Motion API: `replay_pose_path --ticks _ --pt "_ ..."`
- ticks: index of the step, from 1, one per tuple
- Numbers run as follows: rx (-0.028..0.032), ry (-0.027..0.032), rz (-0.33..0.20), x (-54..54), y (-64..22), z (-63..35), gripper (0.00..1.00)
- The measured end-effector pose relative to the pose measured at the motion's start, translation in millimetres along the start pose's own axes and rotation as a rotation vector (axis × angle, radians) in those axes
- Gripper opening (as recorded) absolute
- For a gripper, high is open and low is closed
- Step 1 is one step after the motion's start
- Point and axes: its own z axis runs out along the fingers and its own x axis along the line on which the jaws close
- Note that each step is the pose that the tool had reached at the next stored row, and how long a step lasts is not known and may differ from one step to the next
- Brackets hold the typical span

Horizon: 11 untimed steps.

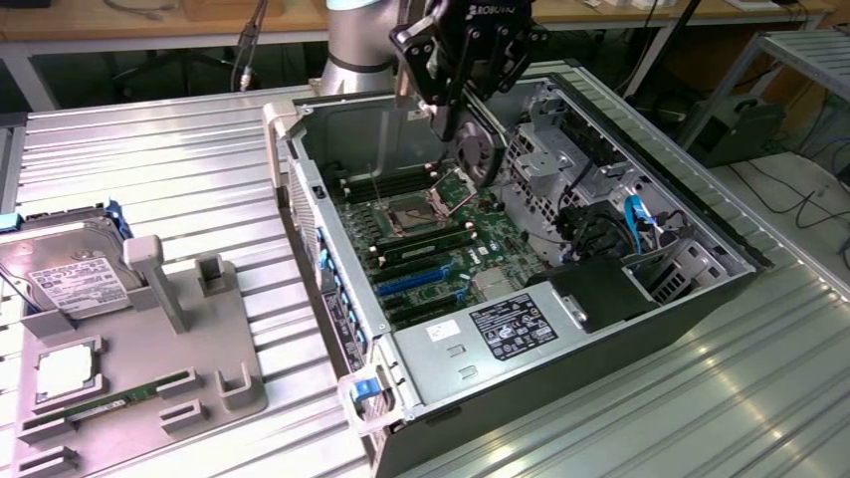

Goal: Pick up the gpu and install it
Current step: 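Pick up the gpu and move the gpu toward the slot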

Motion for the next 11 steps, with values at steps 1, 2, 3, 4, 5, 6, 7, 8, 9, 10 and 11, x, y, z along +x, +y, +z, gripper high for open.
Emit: replay_pose_path --ticks 1,2,3,4,5,6,7,8,9,10,11 --pt "0.0000 0.0000 0.000 -2.9 -0.2 0.2 0.28" --pt "0.0000 0.0000 0.000 -5.7 -0.3 0.3 0.28" --pt "0.0000 0.0000 0.000 -8.5 -0.5 0.5 0.28" --pt "0.0000 0.0000 0.000 -10.4 -0.6 0.6 0.28" --pt "-0.0001 0.0000 0.000 -12.1 -0.7 1.0 0.28" --pt "0.0000 0.0000 0.000 -14.0 -0.8 1.2 0.28" --pt "0.0001 0.0000 0.000 -16.0 -0.9 1.5 0.28" --pt "0.0001 0.0001 0.001 -18.0 -1.0 1.8 0.28" --pt "0.0000 0.0000 0.001 -20.7 -1.1 2.2 0.28" --pt "0.0000 0.0000 0.003 -22.7 -1.3 2.4 0.28" --pt "0.0000 -0.0001 0.004 -23.3 -1.4 2.5 0.28"
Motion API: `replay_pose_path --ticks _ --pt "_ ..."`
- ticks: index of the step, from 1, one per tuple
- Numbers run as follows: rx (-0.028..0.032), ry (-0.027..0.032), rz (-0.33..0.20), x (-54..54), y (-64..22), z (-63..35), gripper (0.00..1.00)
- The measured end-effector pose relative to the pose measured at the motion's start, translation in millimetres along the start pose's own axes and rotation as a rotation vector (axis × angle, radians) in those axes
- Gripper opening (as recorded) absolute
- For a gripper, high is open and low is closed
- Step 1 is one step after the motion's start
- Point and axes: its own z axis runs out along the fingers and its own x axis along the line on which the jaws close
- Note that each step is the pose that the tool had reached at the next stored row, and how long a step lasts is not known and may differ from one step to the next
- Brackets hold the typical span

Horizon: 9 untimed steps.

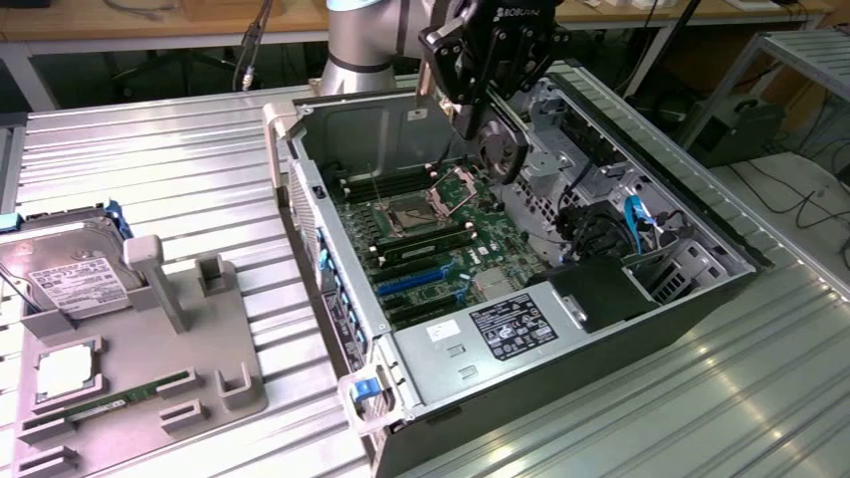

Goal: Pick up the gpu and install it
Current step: 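Pick up the gpu and move the gpu toward the slot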

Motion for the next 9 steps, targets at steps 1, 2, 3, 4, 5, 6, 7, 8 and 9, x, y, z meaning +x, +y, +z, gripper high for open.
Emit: replay_pose_path --ticks 1,2,3,4,5,6,7,8,9 --pt "0.0001 0.0000 0.000 -0.1 0.0 0.0 0.28" --pt "0.0000 0.0001 0.000 -0.1 0.0 0.0 0.28" --pt "0.0002 0.0001 0.000 -0.1 0.0 -0.1 0.28" --pt "0.0001 0.0001 0.000 -0.2 0.1 0.0 0.28" --pt "0.0001 0.0001 0.000 -0.2 0.1 0.0 0.28" --pt "0.0001 0.0001 0.000 -0.2 0.1 0.0 0.28" --pt "0.0001 0.0001 0.000 -0.2 0.0 0.0 0.28" --pt "0.0001 0.0000 0.000 -0.2 0.1 0.0 0.28" --pt "0.0001 0.0000 0.000 -0.2 0.1 0.0 0.28"
